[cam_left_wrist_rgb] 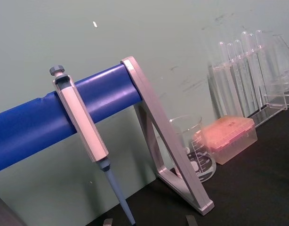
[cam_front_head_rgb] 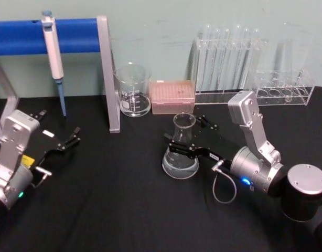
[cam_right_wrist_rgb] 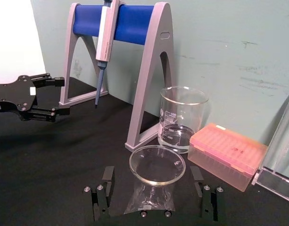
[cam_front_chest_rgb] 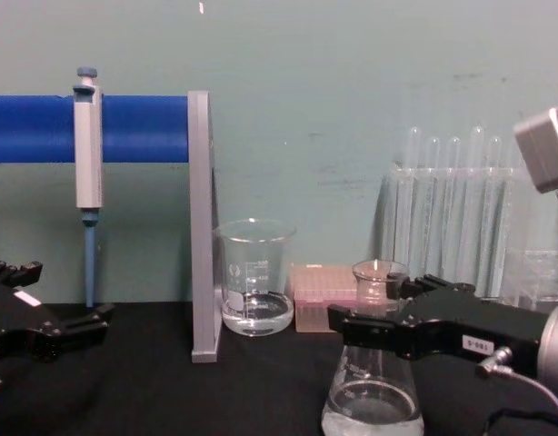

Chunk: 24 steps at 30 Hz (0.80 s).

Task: Grasp the erlenmeyer flask with one hand, shake it three times, then place it back.

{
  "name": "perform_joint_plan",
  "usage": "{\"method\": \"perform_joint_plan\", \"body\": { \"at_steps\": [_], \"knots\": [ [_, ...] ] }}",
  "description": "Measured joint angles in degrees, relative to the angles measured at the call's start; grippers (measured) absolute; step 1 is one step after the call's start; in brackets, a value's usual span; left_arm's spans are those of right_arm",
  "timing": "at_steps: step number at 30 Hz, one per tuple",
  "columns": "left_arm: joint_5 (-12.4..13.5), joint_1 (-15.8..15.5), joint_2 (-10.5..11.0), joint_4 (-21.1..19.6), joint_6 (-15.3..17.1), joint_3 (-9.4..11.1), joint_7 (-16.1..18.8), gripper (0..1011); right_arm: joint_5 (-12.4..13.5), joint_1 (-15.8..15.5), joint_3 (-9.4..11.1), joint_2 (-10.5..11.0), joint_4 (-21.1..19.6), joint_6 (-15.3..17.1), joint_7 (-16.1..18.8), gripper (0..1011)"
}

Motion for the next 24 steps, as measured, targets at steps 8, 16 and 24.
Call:
{"method": "perform_joint_plan", "body": {
  "at_steps": [8,16,24],
  "knots": [
    [0.00,0.00,0.00,0.00,0.00,0.00,0.00,1001,-0.03,0.01,0.01,-0.01,0.02,0.03,-0.02,1003],
    [0.00,0.00,0.00,0.00,0.00,0.00,0.00,1001,-0.02,0.00,0.03,0.02,0.02,0.04,-0.01,977],
    [0.00,0.00,0.00,0.00,0.00,0.00,0.00,1001,0.02,-0.03,0.04,0.06,0.00,0.04,0.02,787]
  ]
}}
